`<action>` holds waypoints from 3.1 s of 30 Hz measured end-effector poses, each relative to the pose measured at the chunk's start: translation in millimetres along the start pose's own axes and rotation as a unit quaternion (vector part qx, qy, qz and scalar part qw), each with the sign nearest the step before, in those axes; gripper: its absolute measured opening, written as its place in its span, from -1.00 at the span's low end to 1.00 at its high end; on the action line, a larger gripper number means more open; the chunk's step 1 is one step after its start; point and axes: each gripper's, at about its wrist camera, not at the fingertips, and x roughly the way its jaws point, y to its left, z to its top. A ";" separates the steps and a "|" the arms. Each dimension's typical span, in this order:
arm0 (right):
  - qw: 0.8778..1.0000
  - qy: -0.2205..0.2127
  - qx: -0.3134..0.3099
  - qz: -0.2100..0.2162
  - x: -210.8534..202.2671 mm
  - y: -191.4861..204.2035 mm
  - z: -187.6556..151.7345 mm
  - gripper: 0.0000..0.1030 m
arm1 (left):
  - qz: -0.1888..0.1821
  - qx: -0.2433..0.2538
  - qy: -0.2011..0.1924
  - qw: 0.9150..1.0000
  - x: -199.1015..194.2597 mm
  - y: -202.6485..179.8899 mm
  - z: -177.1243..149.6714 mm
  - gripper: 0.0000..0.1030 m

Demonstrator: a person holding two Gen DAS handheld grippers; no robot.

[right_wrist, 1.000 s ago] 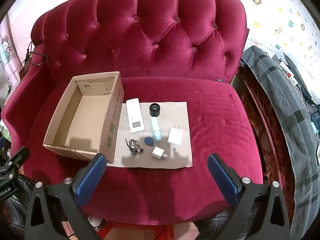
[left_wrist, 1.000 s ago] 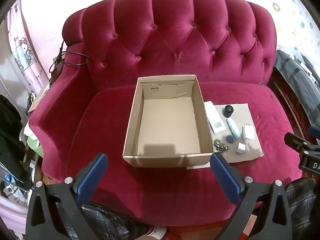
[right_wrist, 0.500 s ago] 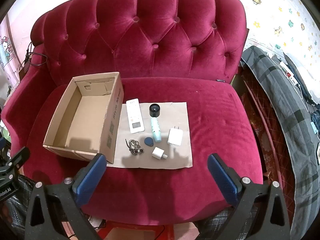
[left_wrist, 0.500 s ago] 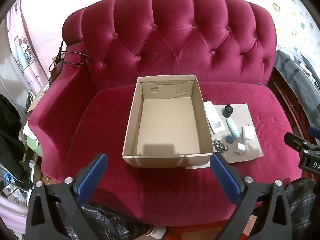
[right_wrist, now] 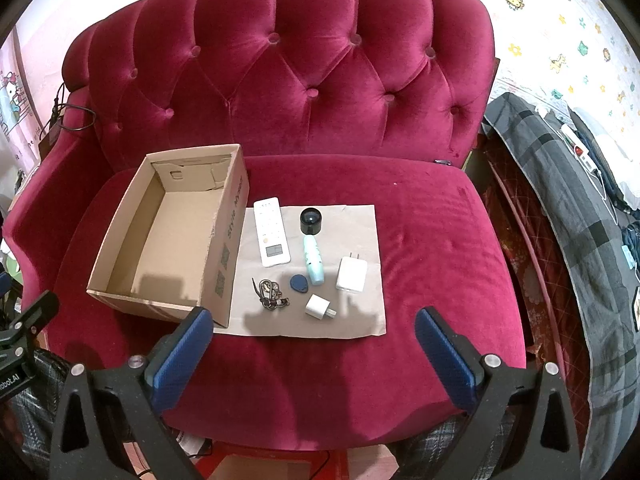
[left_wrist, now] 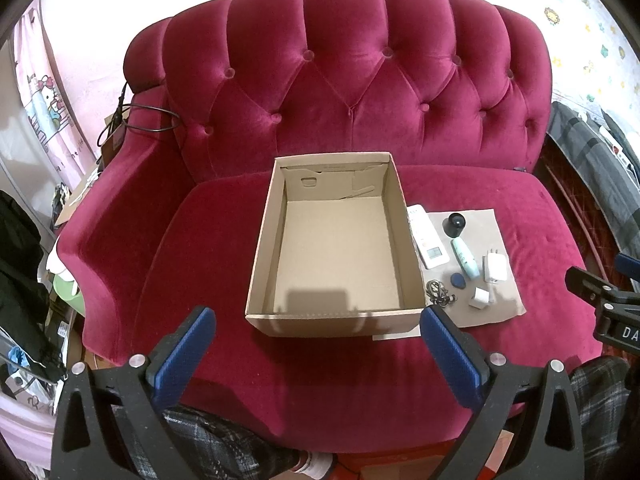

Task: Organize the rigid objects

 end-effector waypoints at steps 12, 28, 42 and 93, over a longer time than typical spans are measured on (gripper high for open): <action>1.000 0.000 -0.001 0.002 -0.9 2.4 -1.6 1.00 | 0.001 0.002 -0.001 1.000 -2.5 -1.2 4.0 1.00; 1.000 0.002 0.001 0.005 3.7 -1.4 1.5 1.00 | -0.003 0.001 0.003 1.000 2.1 2.3 2.6 1.00; 1.000 0.003 0.003 0.005 7.4 -2.8 2.4 1.00 | -0.007 0.002 0.006 1.000 9.3 4.2 7.3 1.00; 0.997 0.071 -0.015 -0.024 125.8 19.1 27.7 0.99 | -0.038 -0.022 0.082 0.996 238.8 101.3 69.3 0.91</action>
